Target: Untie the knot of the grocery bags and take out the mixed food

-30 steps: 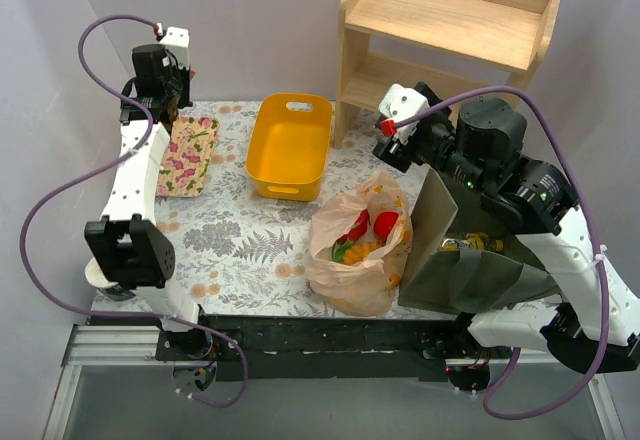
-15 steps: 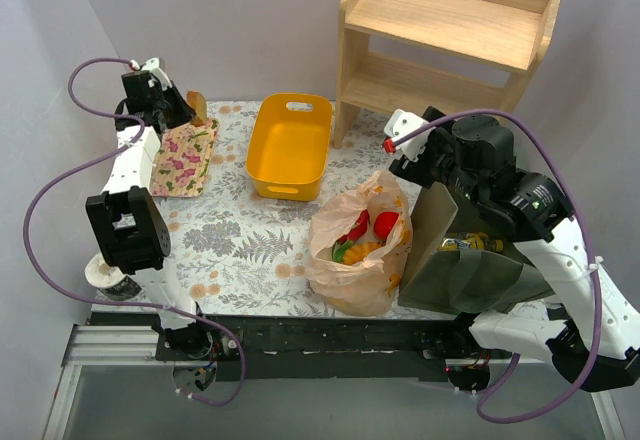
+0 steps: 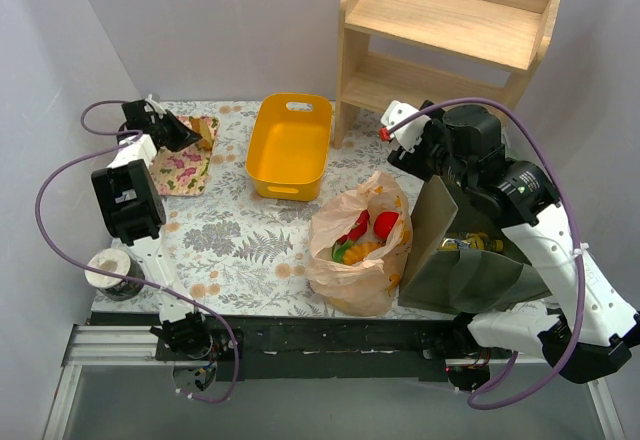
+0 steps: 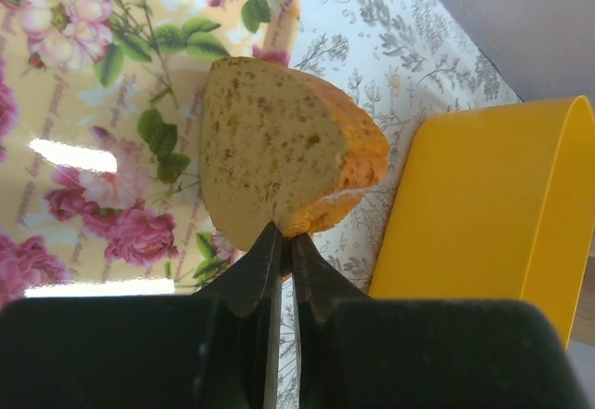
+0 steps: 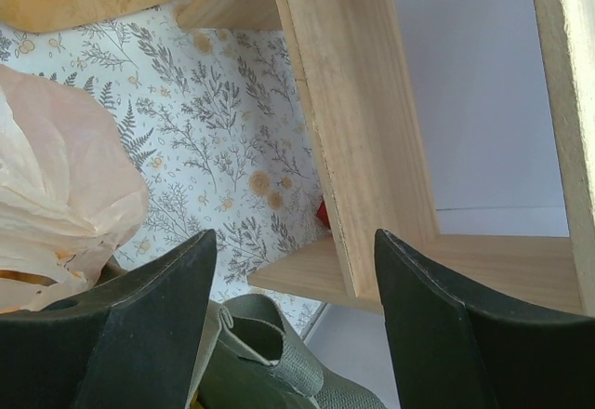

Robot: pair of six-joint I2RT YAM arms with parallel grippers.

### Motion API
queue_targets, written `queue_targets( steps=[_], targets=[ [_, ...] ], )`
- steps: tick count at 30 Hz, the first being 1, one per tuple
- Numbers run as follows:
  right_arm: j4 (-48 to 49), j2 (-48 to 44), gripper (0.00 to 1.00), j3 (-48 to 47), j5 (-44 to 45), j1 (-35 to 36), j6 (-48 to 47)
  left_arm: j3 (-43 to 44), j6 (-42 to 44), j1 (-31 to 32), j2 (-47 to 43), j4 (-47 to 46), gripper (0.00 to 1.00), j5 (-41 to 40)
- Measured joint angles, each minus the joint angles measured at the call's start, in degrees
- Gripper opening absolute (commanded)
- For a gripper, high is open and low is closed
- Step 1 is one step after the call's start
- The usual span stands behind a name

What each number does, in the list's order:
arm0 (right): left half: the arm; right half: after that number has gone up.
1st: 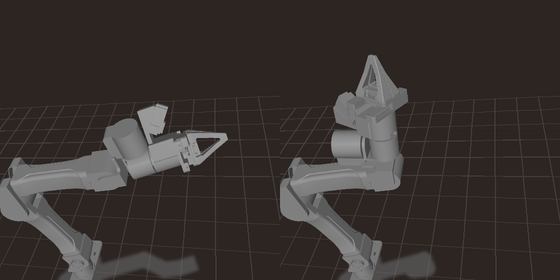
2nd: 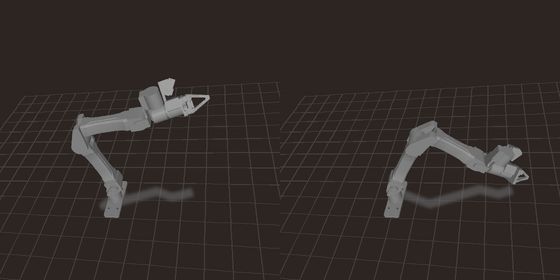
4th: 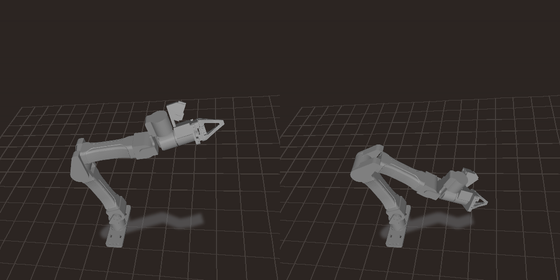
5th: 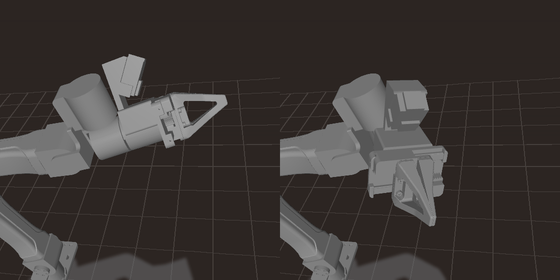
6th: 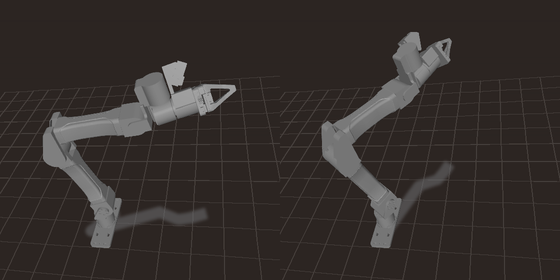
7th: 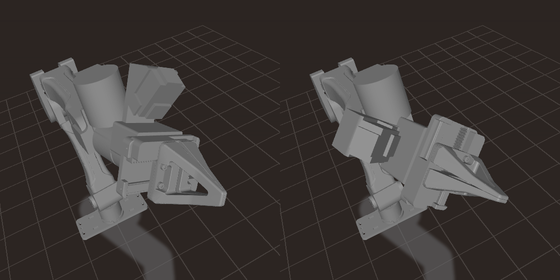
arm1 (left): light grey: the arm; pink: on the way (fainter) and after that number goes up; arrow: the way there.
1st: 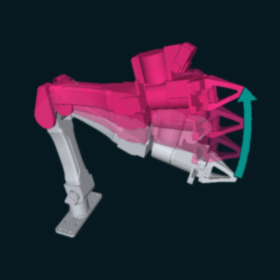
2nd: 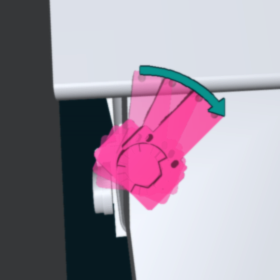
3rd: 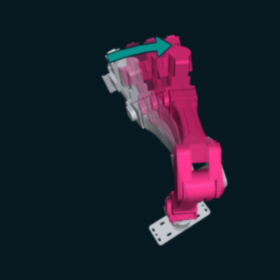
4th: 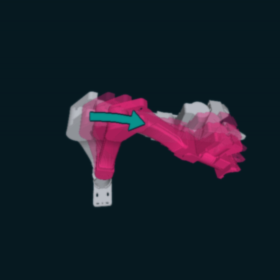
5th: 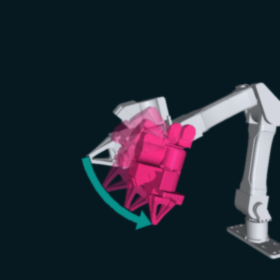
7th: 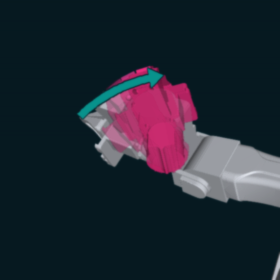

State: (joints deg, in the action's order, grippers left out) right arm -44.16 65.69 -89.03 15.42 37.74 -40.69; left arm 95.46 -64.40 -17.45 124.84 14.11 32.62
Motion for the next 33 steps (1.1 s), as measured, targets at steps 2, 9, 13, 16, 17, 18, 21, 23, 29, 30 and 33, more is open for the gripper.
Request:
queue_targets(
  steps=[2,9,13,16,17,18,21,23,29,30,33],
  targets=[
    [0.0,0.07,0.75,0.02,-0.15,-0.31,0.04,1.09,-0.42,0.07,0.04,-0.33,0.0,0.09],
    [-0.13,1.14,0.75,0.04,-0.28,-1.66,0.42,4.66,-0.35,0.44,0.61,-2.12,0.0,-3.96],
    [-0.61,2.71,0.75,0.02,-0.55,-1.68,0.46,4.94,0.24,0.46,1.42,-2.05,0.04,-7.8],
    [-0.79,3.06,0.75,0.02,-0.57,-1.68,0.44,5.46,1.05,0.46,2.47,-1.05,0.23,-11.63],
    [-0.76,3.04,0.75,0.02,-0.57,-1.68,0.44,5.77,1.57,0.46,2.82,-0.74,0.35,-13.14],
    [-0.76,2.93,0.75,0.02,-0.57,-1.68,0.44,6.21,2.01,0.46,3.15,-0.39,0.44,-14.58],
    [-0.76,2.71,0.75,0.07,-0.59,-1.68,0.44,6.73,3.82,0.44,3.52,0.87,0.64,-19.91],
    [-0.7,2.25,0.75,0.48,-0.63,-1.68,0.44,6.73,4.7,0.46,3.52,1.81,0.68,-23.12],
    [-0.7,0.87,0.75,1.11,-1.57,-1.68,0.44,5.42,6.58,0.7,2.86,2.91,0.79,-27.96],
    [-0.7,0.68,0.75,1.11,-1.75,-1.68,0.44,4.83,6.69,0.72,2.36,3.32,0.81,-28.24],
    [-0.79,0.33,0.75,0.63,-2.78,-1.68,0.55,1.36,7.15,0.83,-1.31,5.14,0.82,-29.38]
  ],
)
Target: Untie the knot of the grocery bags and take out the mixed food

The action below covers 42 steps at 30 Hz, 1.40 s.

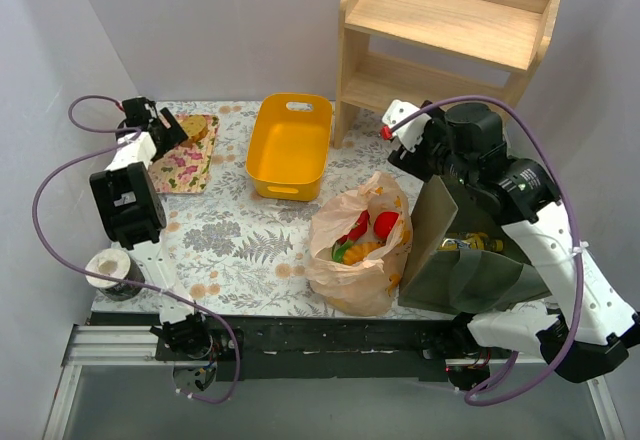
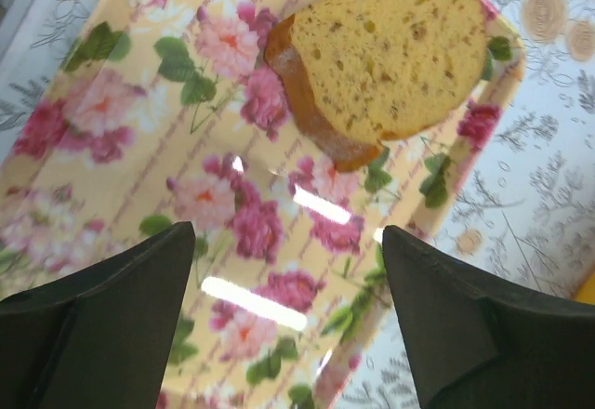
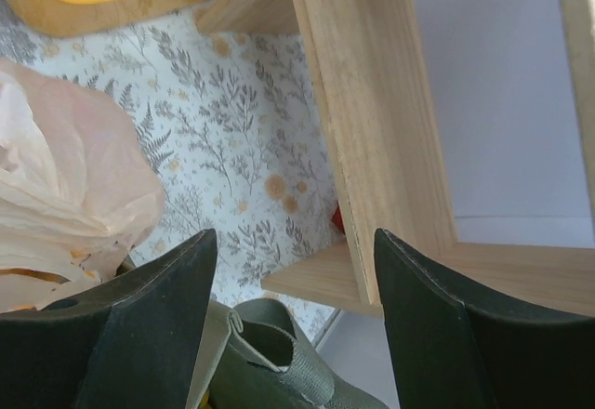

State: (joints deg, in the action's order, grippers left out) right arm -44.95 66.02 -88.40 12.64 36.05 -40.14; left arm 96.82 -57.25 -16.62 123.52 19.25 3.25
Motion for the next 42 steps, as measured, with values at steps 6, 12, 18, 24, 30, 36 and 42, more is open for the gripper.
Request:
queue_targets(
  steps=[6,12,18,24,30,36,42],
  targets=[
    [-2.51,0.72,0.69,-9.99,-7.87,-0.04,0.98,-5.55,2.16,0.44,-13.57,3.48,0.82,2.12],
    [-5.01,-1.6,0.54,-16.35,-24.11,0.07,0.68,-9.22,8.57,5.55,-31.61,1.57,0.85,21.22],
    [-5.57,-10.32,0.45,7.41,-36.04,2.23,-5.27,-14.38,11.43,15.08,-41.35,0.98,0.85,32.52],
    [0.35,-7.78,0.4,23.89,-35.8,5.38,-5.84,-17.57,11.37,16.06,-41.88,2.58,0.84,33.81],
    [8.81,-4.02,0.37,31.54,-32.15,10.43,-4.2,-17.73,11.5,18.84,-41.92,3.04,0.84,33.53],
    [2.86,-7.89,0.25,37.27,-36.0,19.85,-10.56,-17.73,12.98,23.26,-41.92,3.72,0.84,33.0],
    [-7.41,-15.04,0.24,40.59,-37.2,23.96,-15.45,-17.92,16.46,26.93,-42.14,5.62,0.84,31.26]
  ],
)
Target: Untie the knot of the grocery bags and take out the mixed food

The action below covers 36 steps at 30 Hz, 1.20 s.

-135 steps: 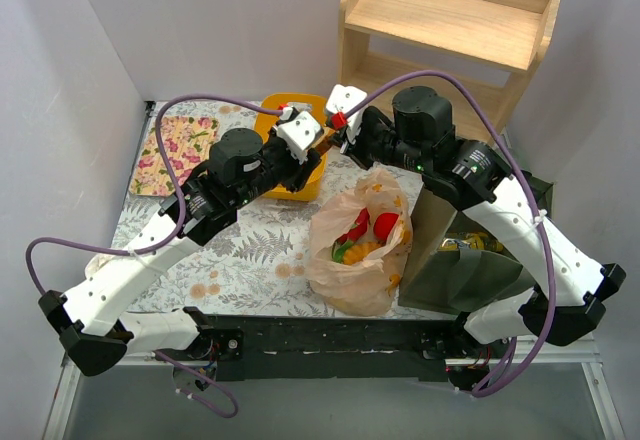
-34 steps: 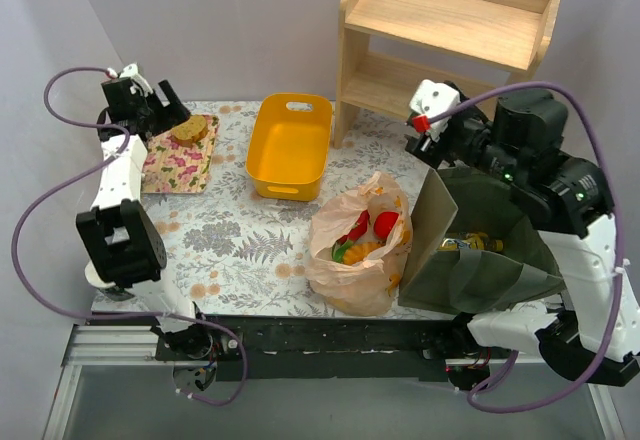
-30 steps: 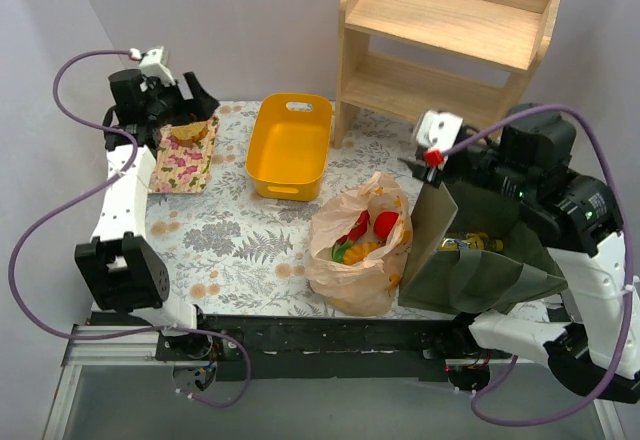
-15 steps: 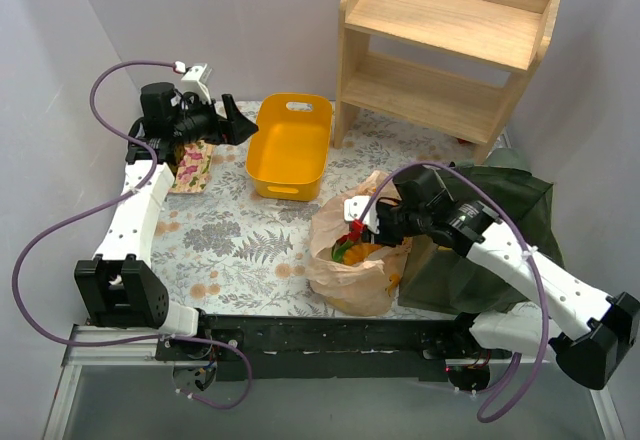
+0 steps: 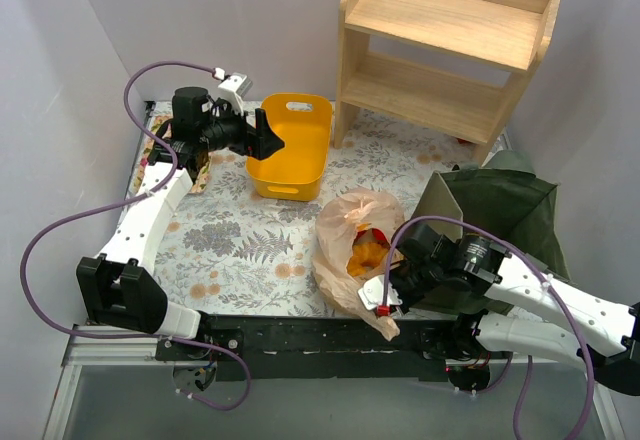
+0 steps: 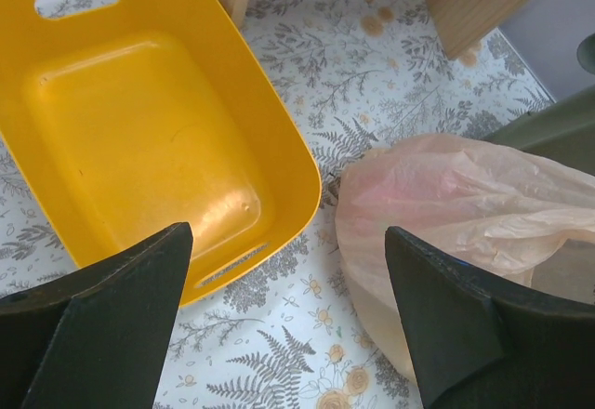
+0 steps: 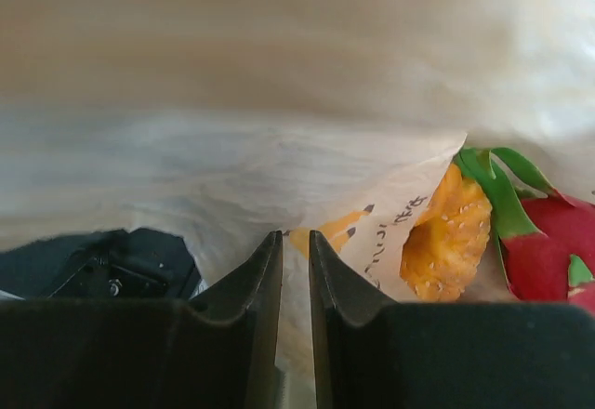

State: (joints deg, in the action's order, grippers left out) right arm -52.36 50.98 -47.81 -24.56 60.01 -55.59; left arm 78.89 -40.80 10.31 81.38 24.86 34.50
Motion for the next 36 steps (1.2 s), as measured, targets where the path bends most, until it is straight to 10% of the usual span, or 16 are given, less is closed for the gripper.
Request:
queue_targets(
  steps=[21,30,36],
  targets=[
    [7.96,4.42,0.15,-5.33,13.88,-5.03,1.79,-1.38,1.95,0.37,-0.55,1.31,0.84,-1.05],
    [11.19,13.38,0.43,-6.91,6.6,-18.56,3.02,-1.9,1.95,0.37,-1.01,1.25,0.84,-0.98],
    [13.6,17.05,0.44,-6.71,1.77,-17.99,2.6,-3.19,1.44,0.37,-1.79,1.31,0.84,-0.85]
  ],
)
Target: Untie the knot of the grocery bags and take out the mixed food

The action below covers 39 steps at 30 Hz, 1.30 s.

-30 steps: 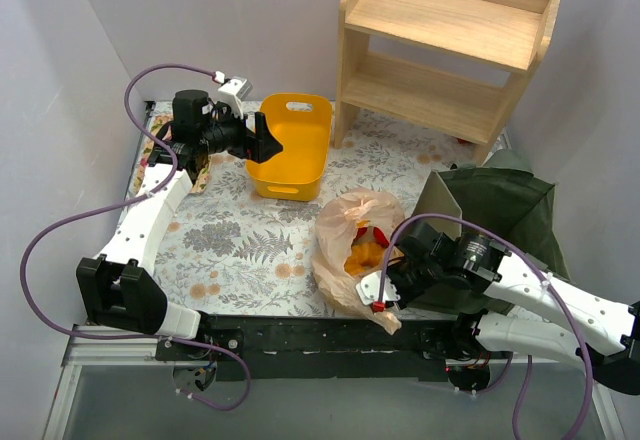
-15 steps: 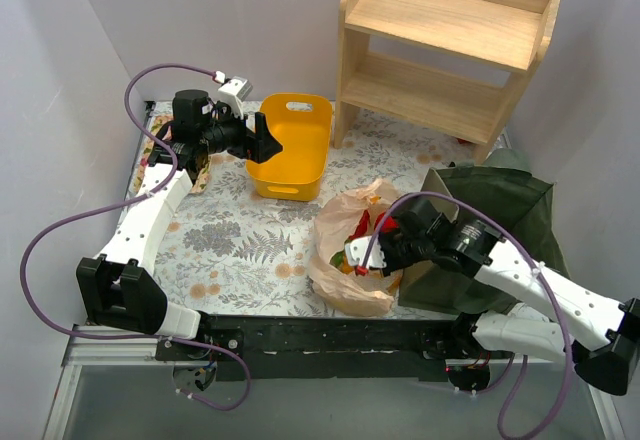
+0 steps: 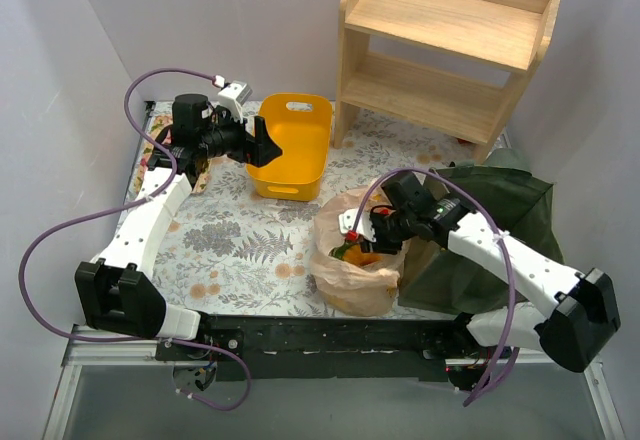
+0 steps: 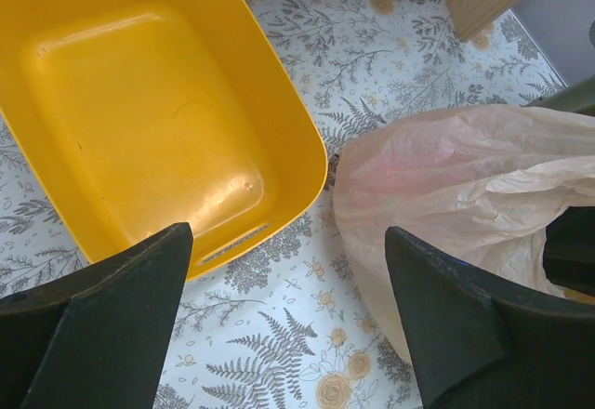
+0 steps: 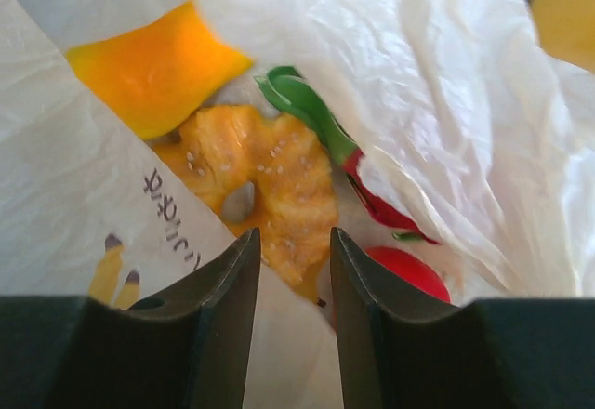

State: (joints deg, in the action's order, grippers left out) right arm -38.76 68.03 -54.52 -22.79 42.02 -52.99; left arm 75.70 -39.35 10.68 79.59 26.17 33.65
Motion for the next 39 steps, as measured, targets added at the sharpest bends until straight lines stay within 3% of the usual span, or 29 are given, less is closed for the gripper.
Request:
queue_targets(
  steps=[7,12,17,21,23,26,32,39],
  targets=[
    [4.66,7.52,0.45,2.6,-1.11,3.15,-0.61,-0.35,-0.57,0.0,-0.52,0.02,0.84,0.09],
    [7.54,8.96,0.51,6.82,0.9,3.78,-0.66,-0.98,-0.52,0.0,-1.62,0.2,0.84,0.04],
    [15.52,9.75,0.5,12.07,4.87,3.8,1.2,-2.27,-0.55,0.0,-2.89,0.39,0.84,0.04],
    [20.85,9.88,0.33,13.94,7.06,3.93,2.14,-2.45,-0.74,0.0,-2.89,0.28,0.84,0.09],
    [23.26,10.05,0.14,14.21,8.81,3.98,2.38,-2.78,-0.94,0.0,-2.89,0.13,0.84,0.15],
    [24.61,10.05,0.02,13.88,10.03,3.87,3.15,-3.17,-1.22,0.0,-2.89,0.11,0.84,0.33],
    [19.43,8.37,0.01,9.75,9.7,3.82,5.11,-3.23,-1.55,0.0,-2.89,-0.28,0.84,0.7],
    [13.25,-0.24,0.01,1.33,8.52,3.78,7.96,-3.26,-1.57,0.0,-2.89,-0.52,0.84,1.09]
  ],
)
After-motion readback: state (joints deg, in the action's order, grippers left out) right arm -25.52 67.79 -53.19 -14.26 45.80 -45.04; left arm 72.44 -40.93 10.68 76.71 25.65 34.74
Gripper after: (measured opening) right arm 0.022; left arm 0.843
